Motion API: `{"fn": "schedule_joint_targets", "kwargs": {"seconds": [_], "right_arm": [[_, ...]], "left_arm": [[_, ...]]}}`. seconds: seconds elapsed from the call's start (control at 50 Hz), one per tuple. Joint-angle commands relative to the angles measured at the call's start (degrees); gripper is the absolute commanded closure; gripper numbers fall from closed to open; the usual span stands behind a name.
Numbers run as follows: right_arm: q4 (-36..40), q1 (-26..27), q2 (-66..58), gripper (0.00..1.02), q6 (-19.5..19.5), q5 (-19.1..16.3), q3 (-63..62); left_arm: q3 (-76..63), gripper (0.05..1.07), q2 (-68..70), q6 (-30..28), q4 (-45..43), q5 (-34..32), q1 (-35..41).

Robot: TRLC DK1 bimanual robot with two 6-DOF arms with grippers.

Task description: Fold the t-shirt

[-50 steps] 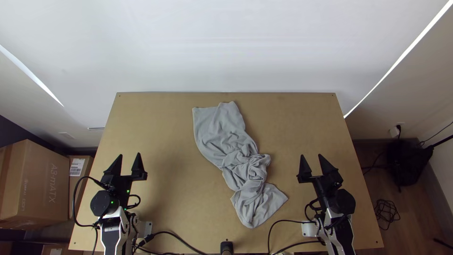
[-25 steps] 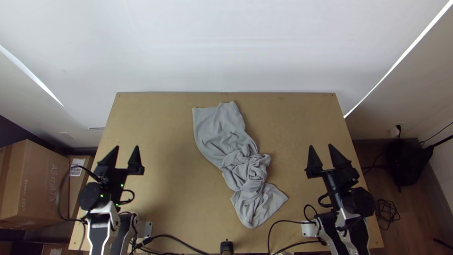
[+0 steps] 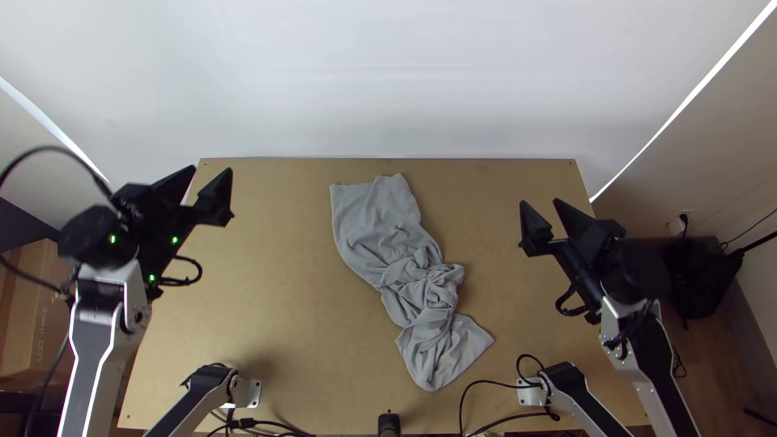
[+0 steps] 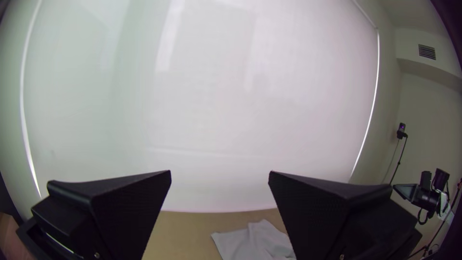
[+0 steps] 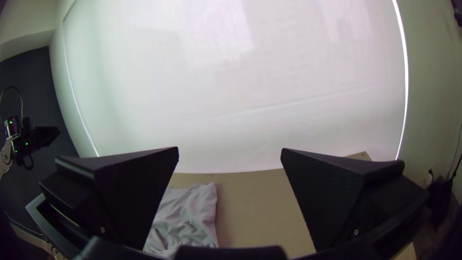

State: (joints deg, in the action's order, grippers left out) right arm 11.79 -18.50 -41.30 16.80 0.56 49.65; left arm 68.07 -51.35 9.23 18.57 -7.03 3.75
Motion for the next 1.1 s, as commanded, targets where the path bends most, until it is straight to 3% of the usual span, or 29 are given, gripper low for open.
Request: {"fn": "schedule_joint_targets", "kwargs": {"seconds": [0.0,0.22,0.32,0.54,0.76,0.98,1.08], "right_arm": [[4.4,-1.6,-6.2,0.04,4.4,0.0,5.0],[9.2,-4.5,-15.2,0.04,7.8,-0.5,5.1],[9.8,-4.7,-19.4,0.04,12.4,-0.7,3.9],[14.1,-4.2,-31.9,0.05,22.0,-11.7,2.7],[18.7,-4.5,-36.4,0.05,33.6,-15.2,1.4],[22.3,-3.6,-42.1,0.10,37.5,-23.2,1.1],[22.8,-3.5,-44.2,0.10,37.7,-24.6,1.2]], "left_arm": [[7.4,0.10,-7.4,1.2,5.6,-0.5,2.8],[13.8,0.10,-18.3,4.1,13.7,-1.1,4.7],[14.2,0.10,-21.6,6.8,14.8,-1.8,4.1],[15.2,0.10,-27.2,10.2,16.2,-2.2,3.5],[15.5,0.10,-29.6,11.4,17.2,-2.2,2.8],[15.5,0.10,-31.0,11.4,19.3,-2.2,2.0],[15.1,0.10,-30.9,11.4,19.3,-2.2,2.0]]}}
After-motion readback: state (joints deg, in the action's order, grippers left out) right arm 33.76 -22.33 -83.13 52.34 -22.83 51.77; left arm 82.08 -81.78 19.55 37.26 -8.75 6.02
